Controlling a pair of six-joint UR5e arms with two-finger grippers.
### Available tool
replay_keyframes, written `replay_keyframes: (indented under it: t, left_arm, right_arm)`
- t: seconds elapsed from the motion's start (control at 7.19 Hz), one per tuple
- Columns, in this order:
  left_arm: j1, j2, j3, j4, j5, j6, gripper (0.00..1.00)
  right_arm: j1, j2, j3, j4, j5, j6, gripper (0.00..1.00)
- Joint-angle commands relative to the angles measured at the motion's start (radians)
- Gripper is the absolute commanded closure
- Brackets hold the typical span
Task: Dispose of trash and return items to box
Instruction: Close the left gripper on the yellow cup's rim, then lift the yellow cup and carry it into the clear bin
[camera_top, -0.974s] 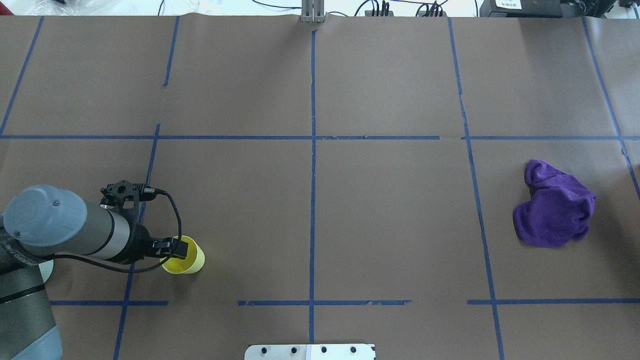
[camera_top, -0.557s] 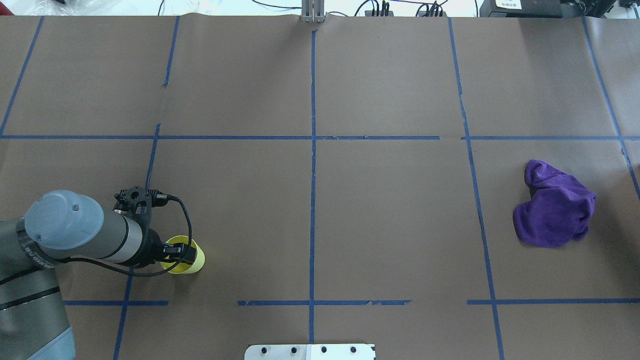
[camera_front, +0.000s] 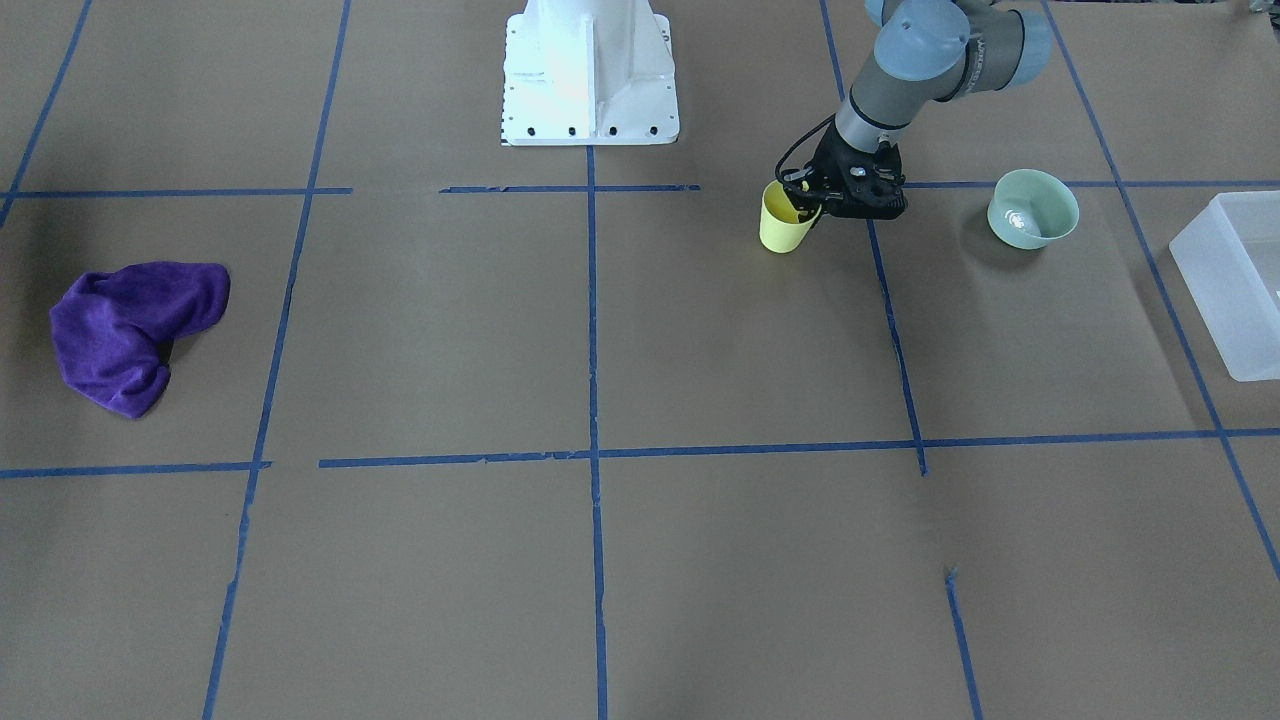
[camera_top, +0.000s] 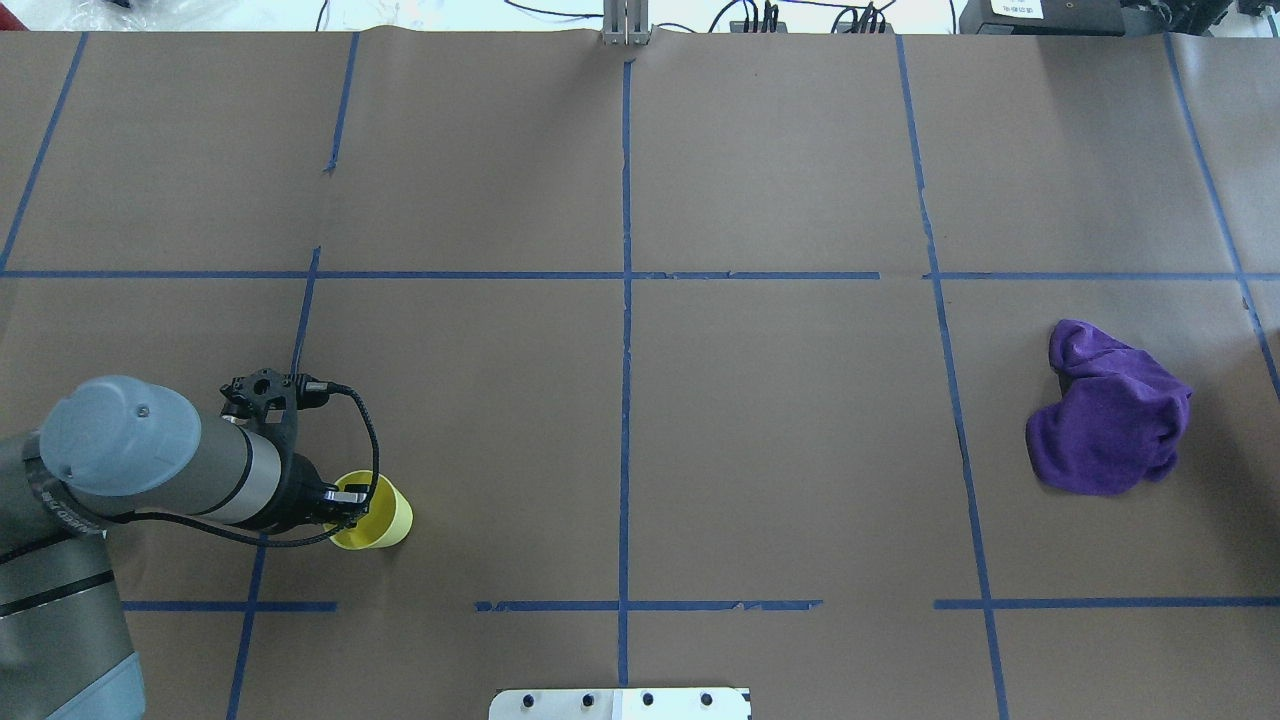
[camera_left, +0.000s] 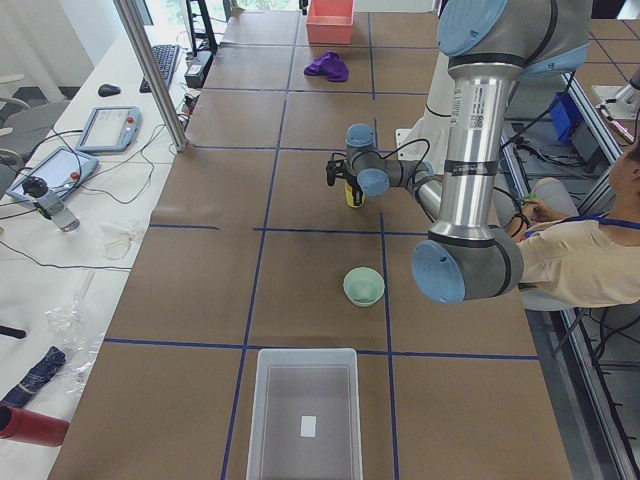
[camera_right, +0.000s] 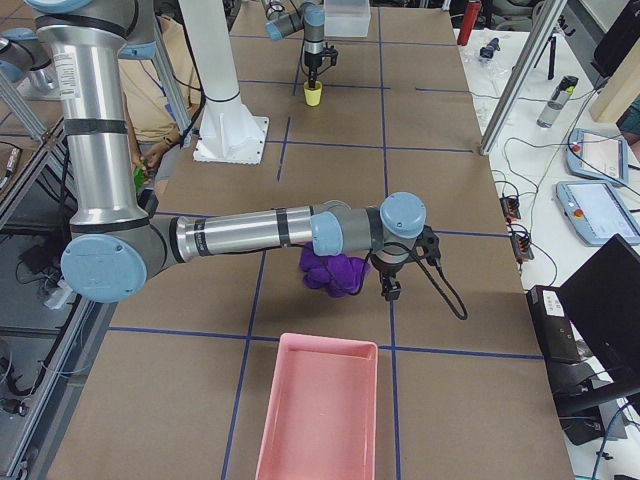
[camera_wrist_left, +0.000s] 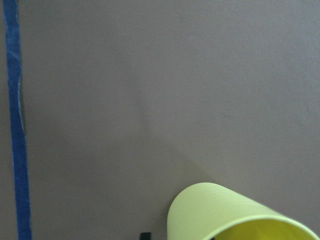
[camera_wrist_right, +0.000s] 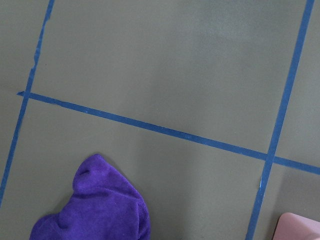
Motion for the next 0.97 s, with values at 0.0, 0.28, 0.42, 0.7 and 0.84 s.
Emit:
replay_keyframes:
  t: [0.0,0.28,0.42,0.7,0.84]
  left_arm:
    - [-0.110,0.061,-0.168,0.042,-0.024,0.005,1.00]
    - [-0.451,0.067,-0.213,0.165,-0.205,0.357,1.00]
    - [-0.583,0.125,-0.210,0.231,-0.218,0.627,1.00]
    - [-0.851,0.245,-0.088,0.231,-0.222,1.191,1.00]
    - [-1.005,0.242,0.055,0.228,-0.232,1.440,1.00]
  right_arm:
    - [-0.005,0.000,0.002,0.002,0.000,-0.001,0.00]
    - [-0.060,0.000,-0.004,0.002,-0.006,0.002,0.00]
    - [-0.090,0.000,-0.004,0.015,-0.009,-0.001,0.00]
    - [-0.091,-0.021,-0.007,0.116,-0.011,-0.001,0.00]
    - [-0.093,-0.023,-0.007,0.117,-0.009,0.001,0.00]
